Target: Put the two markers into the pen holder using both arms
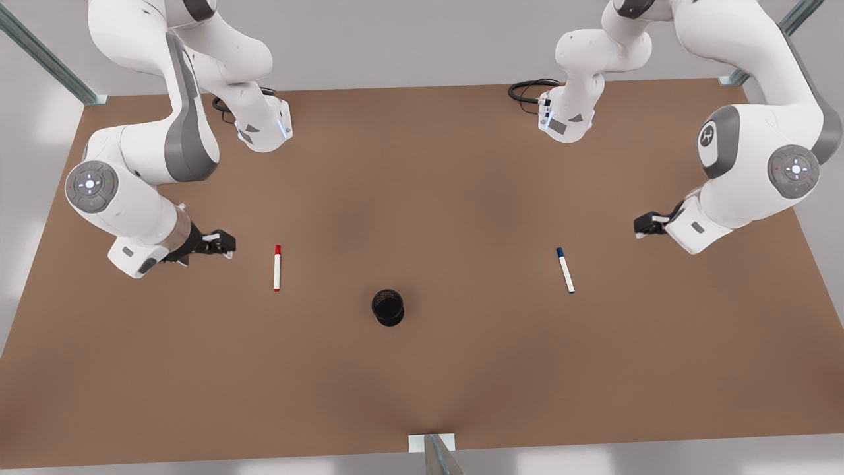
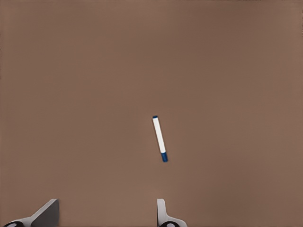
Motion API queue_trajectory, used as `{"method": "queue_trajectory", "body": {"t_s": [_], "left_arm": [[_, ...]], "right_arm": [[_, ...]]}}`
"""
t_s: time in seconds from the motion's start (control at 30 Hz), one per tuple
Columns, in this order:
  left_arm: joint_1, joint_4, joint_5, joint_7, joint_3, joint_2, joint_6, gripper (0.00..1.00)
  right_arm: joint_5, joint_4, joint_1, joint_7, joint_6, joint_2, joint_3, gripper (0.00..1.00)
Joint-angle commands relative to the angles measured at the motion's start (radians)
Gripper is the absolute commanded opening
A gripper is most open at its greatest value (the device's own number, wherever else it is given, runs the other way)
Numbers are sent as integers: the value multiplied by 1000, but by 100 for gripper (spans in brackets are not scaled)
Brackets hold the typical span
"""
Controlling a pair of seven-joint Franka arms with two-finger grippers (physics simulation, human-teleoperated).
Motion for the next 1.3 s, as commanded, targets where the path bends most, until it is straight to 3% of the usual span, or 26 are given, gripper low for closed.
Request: {"method": "queue_trajectory", "body": {"t_s": [0.0,0.2,0.27,0.37,0.43,0.5,0.7,0.83,0.93,1.13,1.27], "left_arm": [[-1,0,0,39,0,2,45,100],[1,2,-1,13,-2,102,145,100],[-45,-33,-56,-261,-2,160,255,100],[-134,-285,-70,-671,0,181,640,99],[-140,-357,-72,-745,0,214,774,99],[-134,-403,-67,-751,0,227,814,99],[-129,-550,28,-528,9,232,845,100],[-126,-553,65,-511,12,260,845,99],[-123,-549,65,-508,12,270,854,74],[-93,-543,63,-508,10,312,914,69],[-94,-533,63,-508,10,326,920,66]], "right_arm": [[1,1,-4,-1,40,-1,0,100],[2,1,-4,-1,40,1,0,100],[2,1,-4,-1,40,1,0,100],[-1,1,-6,9,70,30,0,100],[-1,-1,-9,31,185,126,0,100],[-1,-19,-39,49,323,218,0,100],[1,-308,-66,56,497,182,25,100],[4,-404,-66,121,586,185,37,100],[4,-475,-67,161,659,192,57,100],[4,-507,-58,180,710,254,61,99],[4,-506,-56,186,732,295,60,91]]}}
